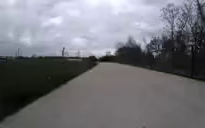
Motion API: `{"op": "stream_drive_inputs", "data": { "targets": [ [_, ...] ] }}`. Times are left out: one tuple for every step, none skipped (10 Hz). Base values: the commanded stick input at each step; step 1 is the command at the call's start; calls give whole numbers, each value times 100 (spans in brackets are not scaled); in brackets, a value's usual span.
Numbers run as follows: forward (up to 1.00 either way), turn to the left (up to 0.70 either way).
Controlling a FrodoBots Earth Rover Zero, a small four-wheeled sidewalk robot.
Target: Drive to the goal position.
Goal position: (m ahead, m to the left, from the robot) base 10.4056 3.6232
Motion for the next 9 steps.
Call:
{"op": "stream_drive_inputs", "data": {
  "targets": [
    [100,0],
    [100,0],
    [100,0],
    [100,0],
    [100,0],
    [100,0],
    [100,0],
    [100,0],
    [100,0]
  ]
}}
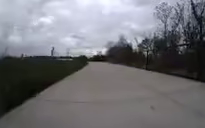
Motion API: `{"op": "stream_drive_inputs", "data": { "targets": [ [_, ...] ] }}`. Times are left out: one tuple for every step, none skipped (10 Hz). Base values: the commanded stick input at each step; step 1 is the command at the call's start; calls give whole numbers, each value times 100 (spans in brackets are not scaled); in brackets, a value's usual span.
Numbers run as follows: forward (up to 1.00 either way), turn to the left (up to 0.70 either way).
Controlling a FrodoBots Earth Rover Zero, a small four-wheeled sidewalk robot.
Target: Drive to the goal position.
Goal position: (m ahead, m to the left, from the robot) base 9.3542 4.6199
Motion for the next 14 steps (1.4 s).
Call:
{"op": "stream_drive_inputs", "data": {
  "targets": [
    [100,0],
    [100,0],
    [100,0],
    [100,0],
    [100,0],
    [100,0],
    [100,0],
    [100,0],
    [100,0],
    [100,0],
    [100,0],
    [100,0],
    [100,0],
    [100,0]
  ]
}}
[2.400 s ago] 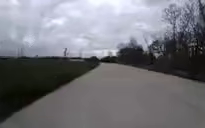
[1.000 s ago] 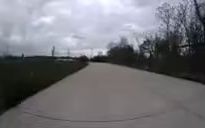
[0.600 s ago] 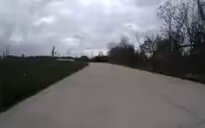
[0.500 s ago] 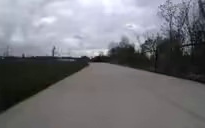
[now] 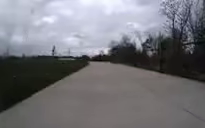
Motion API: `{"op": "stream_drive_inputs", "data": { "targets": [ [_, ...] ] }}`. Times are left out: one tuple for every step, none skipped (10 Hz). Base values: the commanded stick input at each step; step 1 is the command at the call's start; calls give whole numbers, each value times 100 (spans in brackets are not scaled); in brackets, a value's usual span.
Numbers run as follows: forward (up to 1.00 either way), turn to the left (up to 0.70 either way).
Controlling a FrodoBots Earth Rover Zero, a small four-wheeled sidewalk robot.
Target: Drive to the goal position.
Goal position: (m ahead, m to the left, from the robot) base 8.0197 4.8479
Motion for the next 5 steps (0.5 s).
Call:
{"op": "stream_drive_inputs", "data": {
  "targets": [
    [100,0],
    [100,0],
    [100,0],
    [100,0],
    [100,0]
  ]
}}
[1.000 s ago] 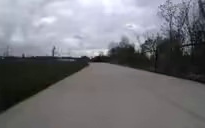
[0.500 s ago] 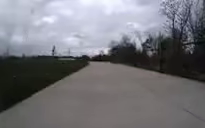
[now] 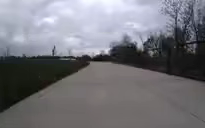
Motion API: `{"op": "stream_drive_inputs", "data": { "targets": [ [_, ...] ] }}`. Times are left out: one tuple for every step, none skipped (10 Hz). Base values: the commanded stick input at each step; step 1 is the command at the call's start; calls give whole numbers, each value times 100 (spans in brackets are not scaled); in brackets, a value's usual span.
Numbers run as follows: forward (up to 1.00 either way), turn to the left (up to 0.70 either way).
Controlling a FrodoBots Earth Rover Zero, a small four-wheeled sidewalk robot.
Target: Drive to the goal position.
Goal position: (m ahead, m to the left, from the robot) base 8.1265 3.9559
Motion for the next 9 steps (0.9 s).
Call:
{"op": "stream_drive_inputs", "data": {
  "targets": [
    [100,0],
    [100,5],
    [100,27],
    [100,25],
    [100,6],
    [100,0],
    [100,0],
    [100,0],
    [100,0]
  ]
}}
